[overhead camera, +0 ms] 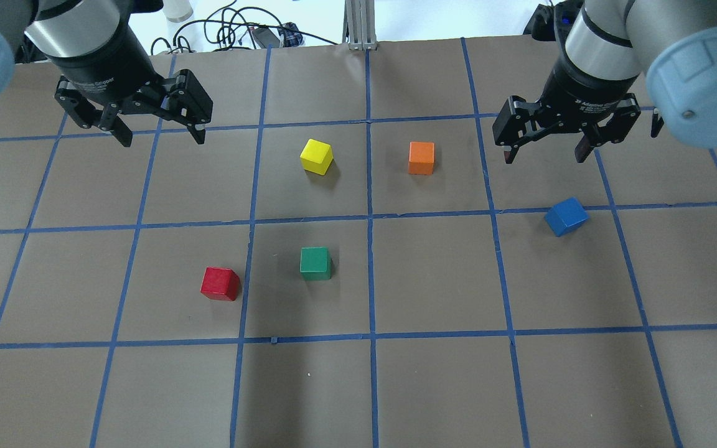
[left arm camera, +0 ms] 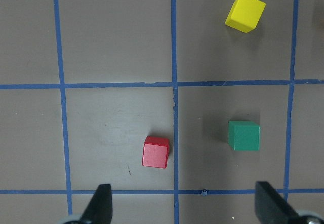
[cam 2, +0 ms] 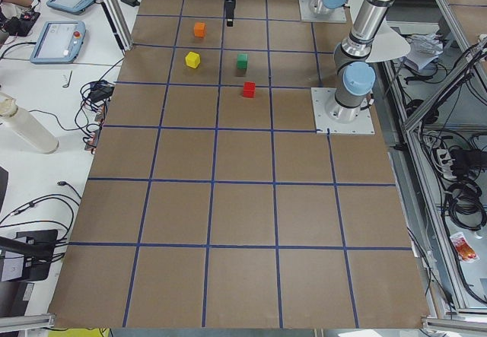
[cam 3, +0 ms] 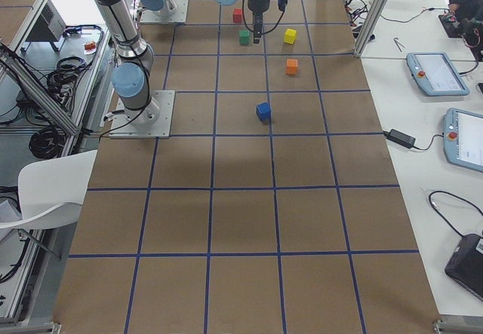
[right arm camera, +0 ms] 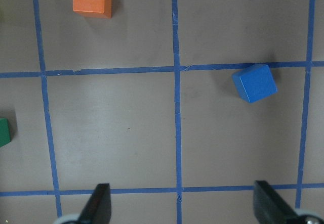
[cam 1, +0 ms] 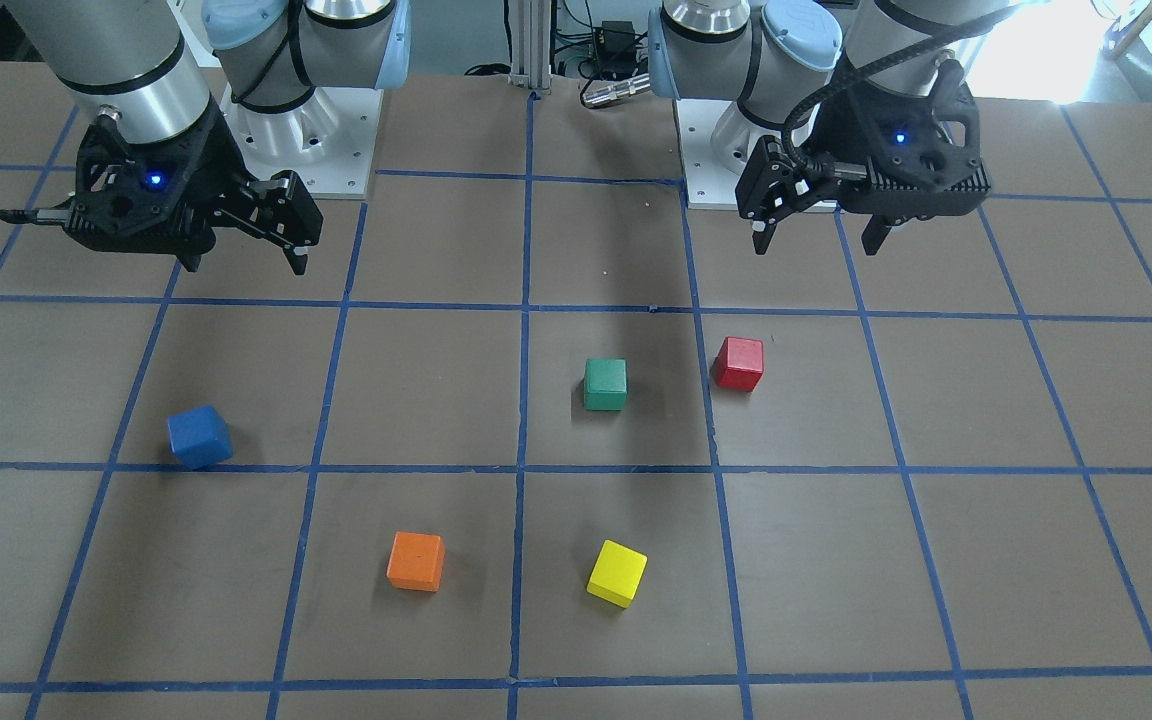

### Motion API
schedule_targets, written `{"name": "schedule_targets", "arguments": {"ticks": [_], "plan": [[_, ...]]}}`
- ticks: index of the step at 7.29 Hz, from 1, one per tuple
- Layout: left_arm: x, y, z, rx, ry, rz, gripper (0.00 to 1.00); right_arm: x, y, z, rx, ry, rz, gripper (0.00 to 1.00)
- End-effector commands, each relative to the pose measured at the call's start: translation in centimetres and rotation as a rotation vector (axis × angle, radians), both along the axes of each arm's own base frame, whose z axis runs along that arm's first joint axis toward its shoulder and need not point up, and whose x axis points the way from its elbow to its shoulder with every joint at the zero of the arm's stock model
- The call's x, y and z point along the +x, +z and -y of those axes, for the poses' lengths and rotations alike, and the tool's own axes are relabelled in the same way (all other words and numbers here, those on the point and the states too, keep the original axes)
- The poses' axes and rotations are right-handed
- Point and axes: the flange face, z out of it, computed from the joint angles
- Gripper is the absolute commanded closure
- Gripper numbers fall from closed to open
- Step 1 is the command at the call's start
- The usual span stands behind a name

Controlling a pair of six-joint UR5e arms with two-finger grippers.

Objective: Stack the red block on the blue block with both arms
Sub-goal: 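Lower the left gripper toward the red cube nearest the robot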

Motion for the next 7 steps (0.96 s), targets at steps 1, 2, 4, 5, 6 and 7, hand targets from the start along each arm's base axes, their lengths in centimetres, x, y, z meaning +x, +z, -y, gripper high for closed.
{"name": "schedule_targets", "arguments": {"ticks": [1, 2, 4, 5, 6, 7], "plan": [[-0.2, -0.1, 0.0, 0.004, -0.002, -0.009, 0.00, 0.0, 0.0, 0.0, 0.002, -0.001, -0.001, 0.00], [-0.4, -1.1, -0.6, 0.030, -0.006, -0.007, 0.00, -0.1, -0.1, 0.1, 0.002, -0.003, -0.001, 0.00], [0.5, -6.1, -1.4, 0.171, -0.013, -0.008, 0.00, -0.1, 0.0, 0.0, 0.002, -0.003, -0.002, 0.00], [1.4, -9.5, -0.7, 0.234, 0.000, -0.006, 0.00, -0.1, 0.0, 0.0, 0.000, -0.003, -0.002, 0.00], [1.5, -13.2, 0.0, 0.223, -0.018, -0.005, 0.00, -0.1, 0.0, 0.0, 0.002, -0.003, -0.002, 0.00], [2.7, -17.6, 0.1, 0.234, -0.055, -0.011, 0.00, -0.1, 0.0, 0.1, -0.001, -0.003, -0.002, 0.00]]}}
